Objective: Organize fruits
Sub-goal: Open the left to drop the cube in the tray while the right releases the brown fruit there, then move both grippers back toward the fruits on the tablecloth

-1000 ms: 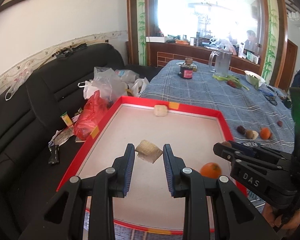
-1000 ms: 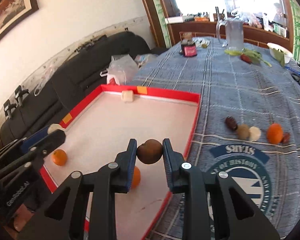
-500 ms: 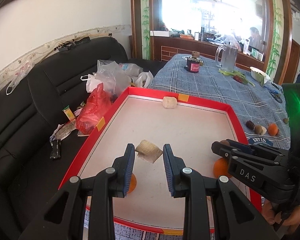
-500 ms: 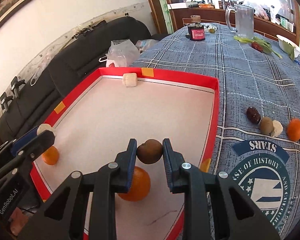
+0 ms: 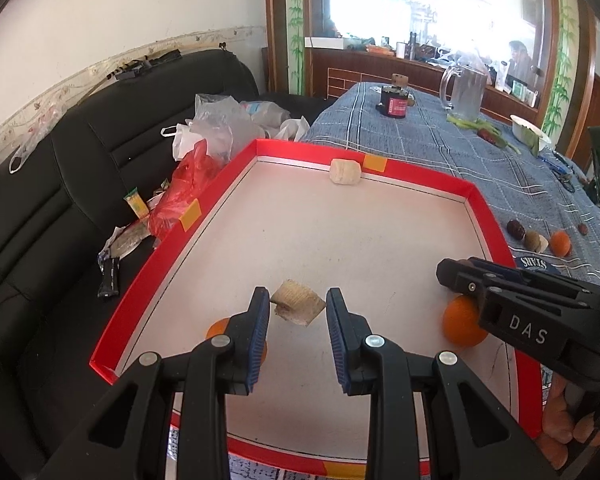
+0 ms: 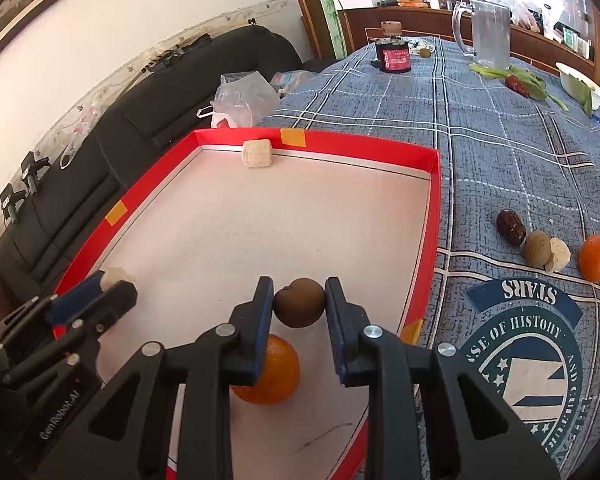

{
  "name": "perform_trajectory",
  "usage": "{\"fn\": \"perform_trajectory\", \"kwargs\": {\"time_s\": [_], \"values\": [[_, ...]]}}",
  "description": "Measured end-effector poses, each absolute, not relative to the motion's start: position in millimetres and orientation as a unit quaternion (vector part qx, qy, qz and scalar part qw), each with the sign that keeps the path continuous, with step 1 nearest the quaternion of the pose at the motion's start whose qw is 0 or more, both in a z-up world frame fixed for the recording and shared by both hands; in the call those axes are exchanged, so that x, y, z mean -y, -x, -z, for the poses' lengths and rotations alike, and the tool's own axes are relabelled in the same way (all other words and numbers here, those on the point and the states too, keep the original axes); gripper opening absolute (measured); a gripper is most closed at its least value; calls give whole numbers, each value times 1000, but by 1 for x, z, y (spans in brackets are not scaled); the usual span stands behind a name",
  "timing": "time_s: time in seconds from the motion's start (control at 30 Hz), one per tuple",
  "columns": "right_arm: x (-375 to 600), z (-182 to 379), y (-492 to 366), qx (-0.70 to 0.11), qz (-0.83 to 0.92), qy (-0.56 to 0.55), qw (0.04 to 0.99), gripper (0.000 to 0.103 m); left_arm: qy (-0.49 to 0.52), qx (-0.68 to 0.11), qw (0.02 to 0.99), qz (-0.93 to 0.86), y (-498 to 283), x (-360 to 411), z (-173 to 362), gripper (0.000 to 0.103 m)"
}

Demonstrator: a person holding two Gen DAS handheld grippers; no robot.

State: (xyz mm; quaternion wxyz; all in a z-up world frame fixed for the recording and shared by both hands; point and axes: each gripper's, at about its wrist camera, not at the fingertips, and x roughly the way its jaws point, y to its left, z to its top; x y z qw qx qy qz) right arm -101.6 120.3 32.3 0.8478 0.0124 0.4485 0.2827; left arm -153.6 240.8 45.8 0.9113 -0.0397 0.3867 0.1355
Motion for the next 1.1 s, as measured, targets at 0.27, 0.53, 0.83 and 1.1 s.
{"fn": "perform_trajectory", "kwargs": {"time_s": [0.27, 0.53, 0.83, 1.1], "values": [[-121, -32, 99, -460, -289, -11, 839, 46, 35, -391, 909, -139, 153, -236, -48, 45], [-102, -51, 118, -410, -297, -39, 861, 53, 37, -378, 913, -150, 158, -231, -60, 55], [-44, -66, 114, -379, -264, -99, 881, 58, 12, -372, 917, -141, 162, -199, -71, 68], [17, -65, 109, -374, -237, -161, 882, 58, -18, -374, 918, -128, 162, -166, -77, 79]]}}
